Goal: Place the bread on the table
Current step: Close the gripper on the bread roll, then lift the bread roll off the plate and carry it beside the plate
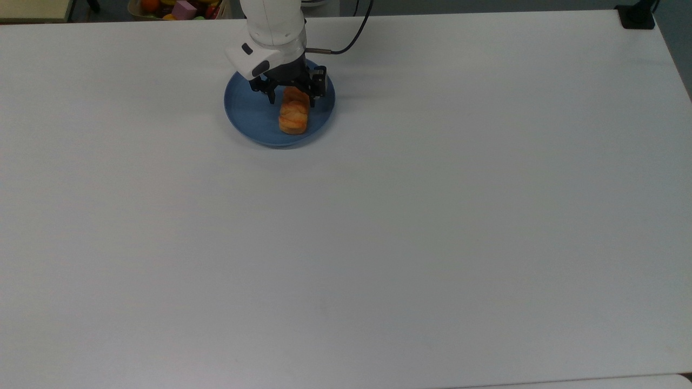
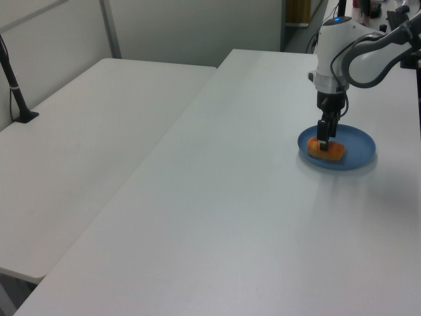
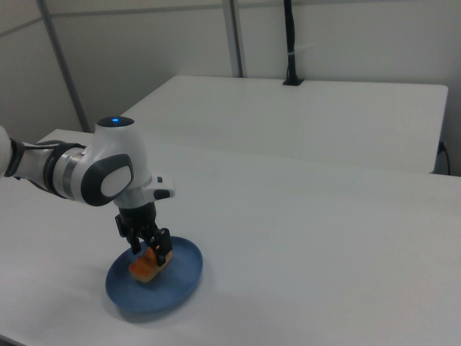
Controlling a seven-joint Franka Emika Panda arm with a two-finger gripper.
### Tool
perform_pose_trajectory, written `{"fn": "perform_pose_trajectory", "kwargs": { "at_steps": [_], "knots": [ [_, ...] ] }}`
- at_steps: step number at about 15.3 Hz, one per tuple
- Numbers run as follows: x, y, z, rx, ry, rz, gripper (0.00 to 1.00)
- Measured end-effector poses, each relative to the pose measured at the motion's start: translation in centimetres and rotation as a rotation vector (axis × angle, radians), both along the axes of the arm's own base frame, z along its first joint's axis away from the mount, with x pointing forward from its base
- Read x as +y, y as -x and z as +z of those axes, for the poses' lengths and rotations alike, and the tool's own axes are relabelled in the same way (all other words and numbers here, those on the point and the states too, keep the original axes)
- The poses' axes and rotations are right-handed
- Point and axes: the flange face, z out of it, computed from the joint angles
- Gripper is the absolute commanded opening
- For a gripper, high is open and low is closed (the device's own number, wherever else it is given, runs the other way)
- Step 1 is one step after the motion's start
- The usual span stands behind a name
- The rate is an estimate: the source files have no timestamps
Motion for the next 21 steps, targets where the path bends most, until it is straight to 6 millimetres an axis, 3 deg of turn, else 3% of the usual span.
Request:
{"fn": "perform_pose_trajectory", "kwargs": {
  "at_steps": [7,13,21],
  "knots": [
    [0.2,-0.2,-1.5,-0.002,0.002,0.006,0.03],
    [0.3,-0.3,-0.6,-0.004,0.002,0.007,0.00],
    [1.1,-2.0,10.1,0.025,-0.001,0.025,0.00]
  ]
}}
